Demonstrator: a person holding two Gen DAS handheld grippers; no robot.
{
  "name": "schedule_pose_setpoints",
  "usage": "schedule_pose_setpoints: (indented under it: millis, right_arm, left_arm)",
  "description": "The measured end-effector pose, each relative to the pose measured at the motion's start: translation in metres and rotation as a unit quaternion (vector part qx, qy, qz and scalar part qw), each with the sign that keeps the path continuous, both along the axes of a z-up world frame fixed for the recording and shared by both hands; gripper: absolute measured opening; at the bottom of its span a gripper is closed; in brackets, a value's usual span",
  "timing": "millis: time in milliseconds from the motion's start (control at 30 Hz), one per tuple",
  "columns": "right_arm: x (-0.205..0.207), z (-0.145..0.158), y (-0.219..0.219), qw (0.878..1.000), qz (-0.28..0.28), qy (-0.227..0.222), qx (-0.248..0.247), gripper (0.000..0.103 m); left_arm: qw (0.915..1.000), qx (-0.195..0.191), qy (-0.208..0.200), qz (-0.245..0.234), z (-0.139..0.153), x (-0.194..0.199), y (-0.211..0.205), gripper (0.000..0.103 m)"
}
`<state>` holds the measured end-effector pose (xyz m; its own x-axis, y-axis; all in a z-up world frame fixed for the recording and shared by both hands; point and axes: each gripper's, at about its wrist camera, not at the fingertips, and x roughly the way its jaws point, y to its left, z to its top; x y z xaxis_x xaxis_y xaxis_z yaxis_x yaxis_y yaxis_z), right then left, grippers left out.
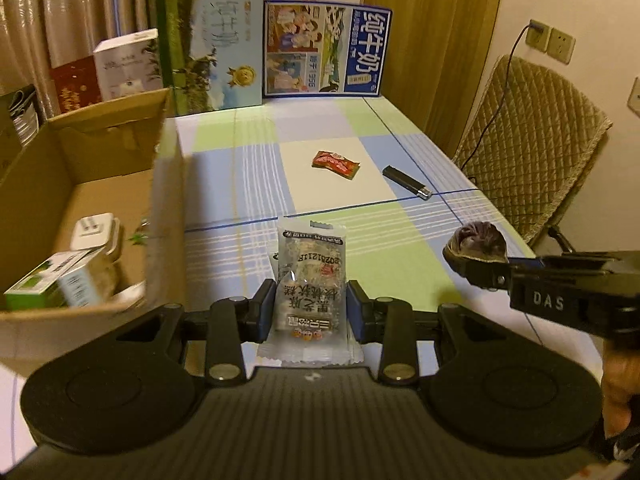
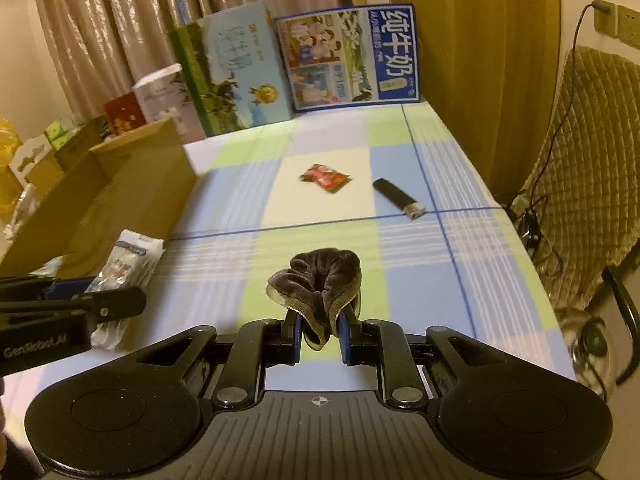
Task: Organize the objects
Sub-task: 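Carry snack packet and hair tie over the cardboard box with both tools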
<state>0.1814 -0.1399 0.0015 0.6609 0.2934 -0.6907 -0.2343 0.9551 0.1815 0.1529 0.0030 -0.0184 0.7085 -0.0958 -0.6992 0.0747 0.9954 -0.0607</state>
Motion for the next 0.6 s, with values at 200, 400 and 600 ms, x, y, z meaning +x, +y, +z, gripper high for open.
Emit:
schedule_pose_setpoints:
  millis: [200, 400, 600]
  right_arm:
    - [-0.051, 0.031, 0.020, 1.000, 0.022, -0.019, -0.007, 0.015]
    - [-0.090, 0.052, 0.041, 0.998, 0.044, -0.036, -0.014, 0.015]
    - [-0.110, 0.065, 0.058, 0.997, 0.065, -0.046, -0.009, 0.015]
  left_arm:
    - [0.9999, -0.006, -0.009, 0.003, 0.025, -0.046, 0.013, 0.032]
    - [0.9998, 0.001, -0.020, 0.008, 0.043, -0.085, 0.027, 0.032]
    - [0.9994, 0.004, -0.030, 0.019, 0.057, -0.115, 0.043, 0.032]
